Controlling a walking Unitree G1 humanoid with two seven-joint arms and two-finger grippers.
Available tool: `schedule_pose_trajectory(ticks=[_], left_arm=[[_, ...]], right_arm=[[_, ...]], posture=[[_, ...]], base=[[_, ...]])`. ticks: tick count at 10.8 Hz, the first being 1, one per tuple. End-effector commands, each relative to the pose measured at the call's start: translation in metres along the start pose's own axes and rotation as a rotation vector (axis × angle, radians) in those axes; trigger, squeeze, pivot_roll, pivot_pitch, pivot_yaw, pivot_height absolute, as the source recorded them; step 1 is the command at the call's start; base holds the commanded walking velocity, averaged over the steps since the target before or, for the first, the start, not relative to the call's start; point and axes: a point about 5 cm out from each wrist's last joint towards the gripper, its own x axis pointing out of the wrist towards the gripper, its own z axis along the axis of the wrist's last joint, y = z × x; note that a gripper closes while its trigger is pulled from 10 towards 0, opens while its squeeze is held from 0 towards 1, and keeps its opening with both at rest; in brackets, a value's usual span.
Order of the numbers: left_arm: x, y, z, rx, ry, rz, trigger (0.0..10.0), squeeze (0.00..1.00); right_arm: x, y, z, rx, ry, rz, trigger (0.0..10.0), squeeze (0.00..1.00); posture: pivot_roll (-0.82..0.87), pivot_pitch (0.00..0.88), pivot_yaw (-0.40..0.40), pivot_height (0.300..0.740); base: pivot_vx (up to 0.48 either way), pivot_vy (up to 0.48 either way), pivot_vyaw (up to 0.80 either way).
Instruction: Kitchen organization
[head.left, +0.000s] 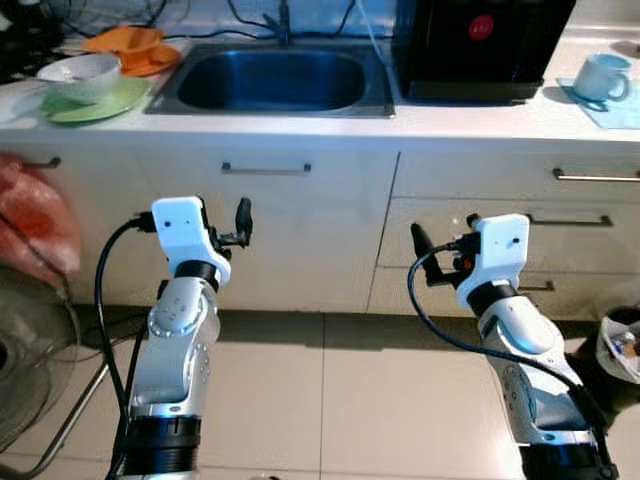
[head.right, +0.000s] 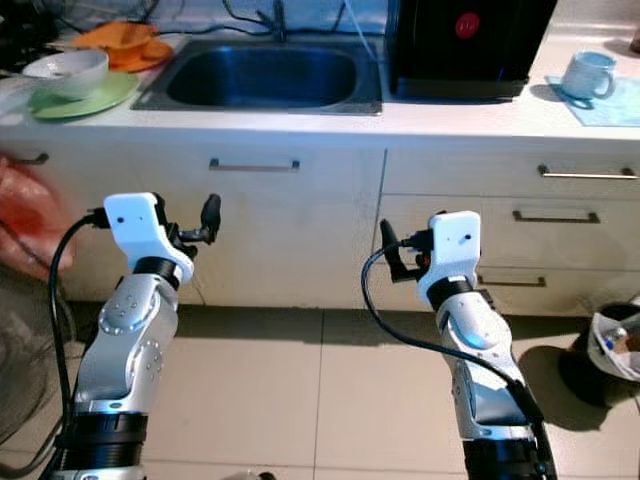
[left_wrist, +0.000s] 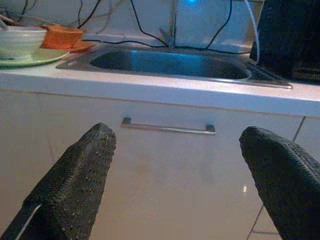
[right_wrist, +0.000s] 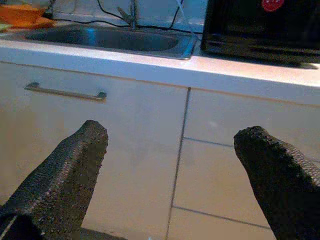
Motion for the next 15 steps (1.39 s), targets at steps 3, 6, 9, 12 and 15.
schedule_pose_trajectory(ticks=[3, 6, 9, 12, 15], left_arm=[[-0.0020, 0.0017, 0.0018, 0.011, -0.006, 0.002, 10.0, 0.00], [-0.0020, 0.0001, 0.0010, 0.012, -0.001, 0.001, 10.0, 0.00], [-0.0009, -0.0004, 0.0053, 0.006, -0.023, -0.002, 10.0, 0.00], [0.0001, -0.0013, 0.0061, 0.003, -0.028, -0.005, 10.0, 0.00], [0.0014, -0.0005, 0.0073, 0.004, -0.035, 0.000, 10.0, 0.00]], right_arm=[[0.0039, 0.0006, 0.0102, 0.000, -0.062, -0.047, 10.0, 0.00], [0.0048, 0.0044, 0.0090, -0.049, -0.037, -0.034, 10.0, 0.00], [0.0042, 0.0055, 0.0076, -0.024, -0.032, -0.006, 10.0, 0.00], [0.0049, 0.0062, 0.0113, -0.033, -0.051, -0.003, 10.0, 0.00], [0.0065, 0.0082, 0.0131, -0.035, -0.066, 0.002, 10.0, 0.00]], posture=[[-0.02, 0.040, 0.041, 0.740], [-0.01, 0.041, 0.042, 0.740], [-0.01, 0.039, 0.048, 0.740], [-0.01, 0.036, 0.049, 0.740], [-0.01, 0.033, 0.050, 0.740]], base=[[0.376, 0.000, 0.00], [0.411, 0.246, 0.00], [0.409, 0.249, 0.00], [0.409, 0.251, 0.00], [0.409, 0.250, 0.00]])
